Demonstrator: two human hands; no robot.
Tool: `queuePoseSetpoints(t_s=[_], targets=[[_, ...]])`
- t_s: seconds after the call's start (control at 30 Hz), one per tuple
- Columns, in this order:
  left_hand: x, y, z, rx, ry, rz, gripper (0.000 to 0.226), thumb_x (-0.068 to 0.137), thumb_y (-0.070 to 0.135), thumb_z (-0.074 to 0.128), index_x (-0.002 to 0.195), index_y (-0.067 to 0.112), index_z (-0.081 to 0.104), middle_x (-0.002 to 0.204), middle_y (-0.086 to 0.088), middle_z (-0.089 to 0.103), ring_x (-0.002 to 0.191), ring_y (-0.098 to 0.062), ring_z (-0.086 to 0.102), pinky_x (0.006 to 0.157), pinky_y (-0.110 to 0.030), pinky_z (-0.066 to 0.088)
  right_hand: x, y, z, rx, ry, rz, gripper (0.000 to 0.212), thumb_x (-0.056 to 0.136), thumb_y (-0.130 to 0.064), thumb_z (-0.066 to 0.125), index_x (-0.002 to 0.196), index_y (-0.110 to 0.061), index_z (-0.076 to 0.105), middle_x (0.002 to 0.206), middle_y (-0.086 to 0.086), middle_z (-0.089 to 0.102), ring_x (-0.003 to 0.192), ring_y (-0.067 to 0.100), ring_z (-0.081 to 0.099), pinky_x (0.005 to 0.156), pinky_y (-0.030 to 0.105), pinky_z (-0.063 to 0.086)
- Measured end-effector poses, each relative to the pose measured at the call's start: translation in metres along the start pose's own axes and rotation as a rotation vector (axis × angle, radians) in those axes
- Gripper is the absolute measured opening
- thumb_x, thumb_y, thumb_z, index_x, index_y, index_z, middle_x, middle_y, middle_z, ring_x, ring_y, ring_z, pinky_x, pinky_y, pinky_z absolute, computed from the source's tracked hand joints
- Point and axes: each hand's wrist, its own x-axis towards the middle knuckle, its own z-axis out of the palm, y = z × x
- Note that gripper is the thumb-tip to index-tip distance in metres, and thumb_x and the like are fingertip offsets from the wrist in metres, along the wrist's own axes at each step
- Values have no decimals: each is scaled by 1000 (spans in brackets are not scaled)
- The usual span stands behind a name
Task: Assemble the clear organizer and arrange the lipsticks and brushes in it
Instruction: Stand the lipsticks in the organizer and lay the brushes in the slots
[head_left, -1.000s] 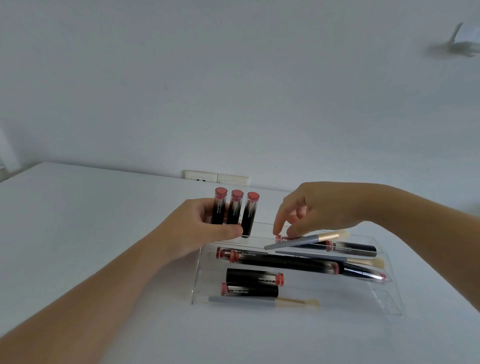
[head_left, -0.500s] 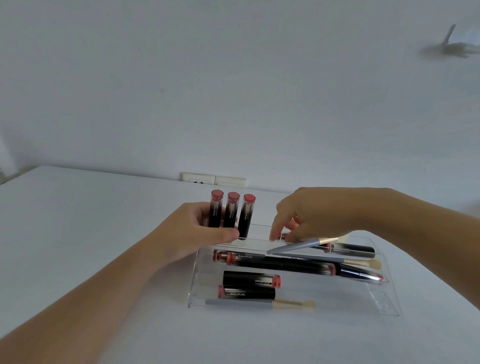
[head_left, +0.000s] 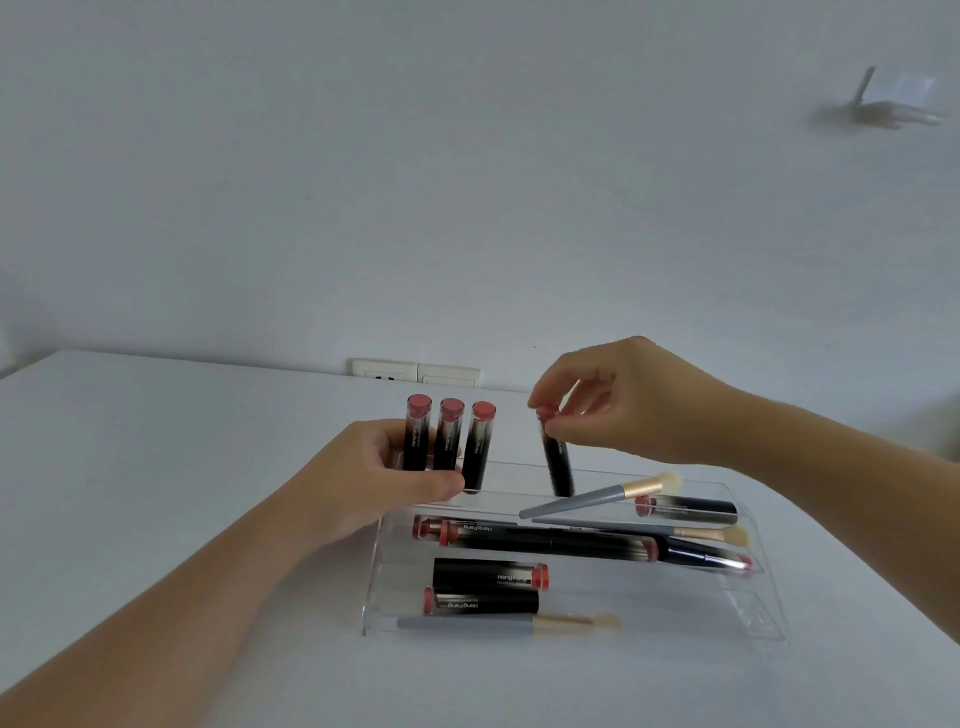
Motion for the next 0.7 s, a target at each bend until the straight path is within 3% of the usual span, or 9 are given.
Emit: queuePoseSetpoints(t_s=[0.17, 0.4, 0.5, 0.6, 0.7], targets=[[-1, 1, 0, -1, -16, 19, 25, 78, 43, 84, 102, 44, 75, 98, 13, 79, 93, -4, 74, 83, -19, 49, -3, -3, 12, 137, 83, 36, 27, 84, -19, 75, 101, -40, 70, 94, -19, 73, 83, 1, 73, 76, 15, 56], [-1, 1, 0, 4, -12, 35, 27, 78, 43, 85, 102, 46, 75, 99, 15, 79, 93, -3, 74, 75, -10, 50, -3, -13, 26, 157, 101, 48, 30, 85, -15, 70, 104, -37, 70, 94, -18, 71, 91, 1, 69, 83, 38, 59], [0, 0, 0, -7, -15, 39, 30, 75, 47, 85, 103, 45, 75, 100, 13, 79, 94, -4, 74, 83, -18, 50, -2, -14, 29, 157, 101, 53, 31, 85, -13, 69, 106, -36, 71, 94, -18, 70, 91, 2, 68, 81, 39, 59], [-1, 1, 0, -11, -29, 49, 28, 78, 44, 84, 105, 47, 75, 101, 15, 78, 95, -3, 74, 79, -14, 51, 1, -15, 32, 149, 96, 59, 31, 84, -13, 69, 105, -36, 71, 95, -18, 69, 89, 1, 68, 81, 37, 59], [-1, 1, 0, -13, -27, 51, 28, 78, 43, 84, 104, 47, 75, 102, 15, 78, 96, -3, 74, 83, -17, 50, 3, -14, 37, 143, 73, 63, 32, 82, -13, 69, 104, -37, 72, 94, -15, 70, 87, 3, 69, 81, 33, 59]])
